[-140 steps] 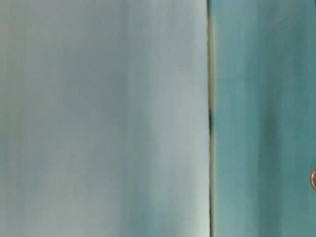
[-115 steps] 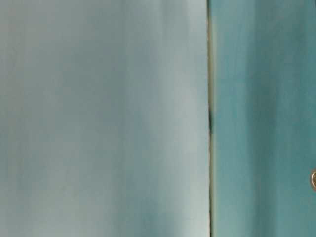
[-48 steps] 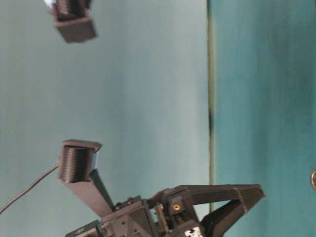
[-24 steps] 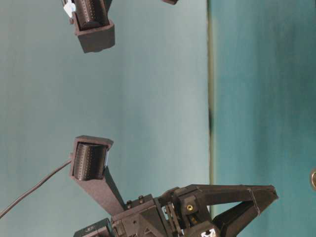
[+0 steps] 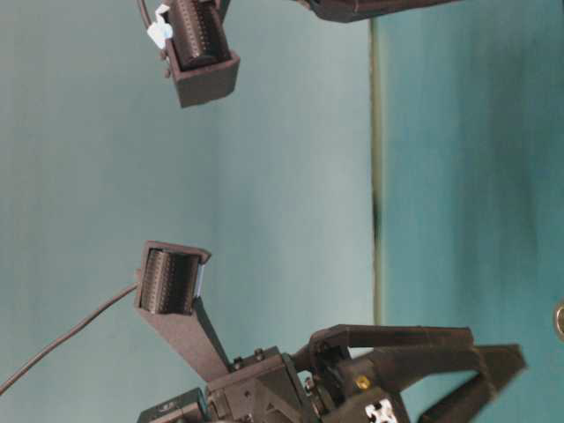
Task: Insert the washer onto the shaft with both hands.
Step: 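Lower left gripper over the washer and right gripper over the shaft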
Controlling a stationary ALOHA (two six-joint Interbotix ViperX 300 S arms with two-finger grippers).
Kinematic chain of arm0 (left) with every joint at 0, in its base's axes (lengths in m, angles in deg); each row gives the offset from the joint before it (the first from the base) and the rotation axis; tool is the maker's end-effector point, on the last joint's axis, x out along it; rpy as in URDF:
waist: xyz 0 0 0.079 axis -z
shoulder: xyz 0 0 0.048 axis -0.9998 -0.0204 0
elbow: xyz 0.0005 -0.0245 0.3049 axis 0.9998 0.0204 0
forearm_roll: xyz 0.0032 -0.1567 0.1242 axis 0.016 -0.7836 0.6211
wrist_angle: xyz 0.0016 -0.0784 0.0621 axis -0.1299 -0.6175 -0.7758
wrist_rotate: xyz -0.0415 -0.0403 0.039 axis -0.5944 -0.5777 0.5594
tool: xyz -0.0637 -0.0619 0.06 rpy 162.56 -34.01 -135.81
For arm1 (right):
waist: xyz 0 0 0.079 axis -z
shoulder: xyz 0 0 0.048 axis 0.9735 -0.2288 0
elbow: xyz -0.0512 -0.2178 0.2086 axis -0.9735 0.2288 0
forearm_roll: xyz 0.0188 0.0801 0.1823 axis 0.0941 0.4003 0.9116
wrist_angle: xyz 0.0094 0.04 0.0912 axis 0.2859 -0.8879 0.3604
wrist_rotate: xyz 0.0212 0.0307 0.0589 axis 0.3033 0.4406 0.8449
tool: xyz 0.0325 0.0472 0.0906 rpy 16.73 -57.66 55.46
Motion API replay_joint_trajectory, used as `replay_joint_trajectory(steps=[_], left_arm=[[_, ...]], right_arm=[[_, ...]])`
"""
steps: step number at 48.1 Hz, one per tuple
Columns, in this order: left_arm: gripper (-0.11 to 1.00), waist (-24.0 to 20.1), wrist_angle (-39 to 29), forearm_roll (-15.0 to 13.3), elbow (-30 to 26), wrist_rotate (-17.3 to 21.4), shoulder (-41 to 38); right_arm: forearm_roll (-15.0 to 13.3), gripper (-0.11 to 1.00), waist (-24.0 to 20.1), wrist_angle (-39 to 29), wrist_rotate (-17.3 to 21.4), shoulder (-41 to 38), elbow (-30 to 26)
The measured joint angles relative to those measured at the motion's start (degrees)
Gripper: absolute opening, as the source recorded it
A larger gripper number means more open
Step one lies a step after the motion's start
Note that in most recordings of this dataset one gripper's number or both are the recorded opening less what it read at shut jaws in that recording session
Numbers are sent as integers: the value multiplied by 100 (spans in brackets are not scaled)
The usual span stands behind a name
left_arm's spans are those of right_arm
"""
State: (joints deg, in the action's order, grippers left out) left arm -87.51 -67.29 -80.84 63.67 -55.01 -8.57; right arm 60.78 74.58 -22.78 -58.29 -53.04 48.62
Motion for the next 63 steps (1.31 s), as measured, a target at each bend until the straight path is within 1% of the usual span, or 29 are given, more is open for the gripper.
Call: replay_joint_trajectory(steps=[3, 11, 30, 43, 63], left_arm=[[86, 35, 53, 0, 0, 62, -26], [87, 62, 193, 0, 0, 167, -105], [87, 44, 413, -9, -26, 176, -536], [86, -79, 475, 0, -211, 176, -747], [86, -70, 466, 0, -167, 167, -800]], right_arm=[[0, 91, 0, 79, 0, -9, 9], [-9, 91, 0, 360, 9, -35, 88], [-9, 90, 9, 738, 18, -70, 413], [0, 90, 0, 896, 18, -220, 422], [9, 90, 9, 984, 18, -343, 413]])
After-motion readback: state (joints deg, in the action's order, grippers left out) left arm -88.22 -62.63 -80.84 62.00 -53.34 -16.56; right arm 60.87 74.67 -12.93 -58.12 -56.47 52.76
